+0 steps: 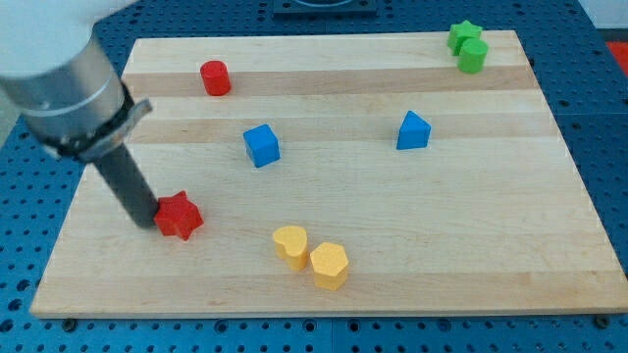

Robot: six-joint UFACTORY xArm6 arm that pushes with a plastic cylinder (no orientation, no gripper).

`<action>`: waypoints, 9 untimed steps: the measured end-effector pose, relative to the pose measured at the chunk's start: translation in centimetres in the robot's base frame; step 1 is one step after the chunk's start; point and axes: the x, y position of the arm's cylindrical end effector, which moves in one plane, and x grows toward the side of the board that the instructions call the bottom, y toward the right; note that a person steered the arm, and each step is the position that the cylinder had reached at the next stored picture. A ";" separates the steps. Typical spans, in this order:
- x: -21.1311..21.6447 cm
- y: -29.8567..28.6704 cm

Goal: Move the red blocks to the top center of the board

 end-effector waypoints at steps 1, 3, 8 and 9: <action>-0.5 0.5; 9.3 2.0; -12.6 5.1; -15.3 7.6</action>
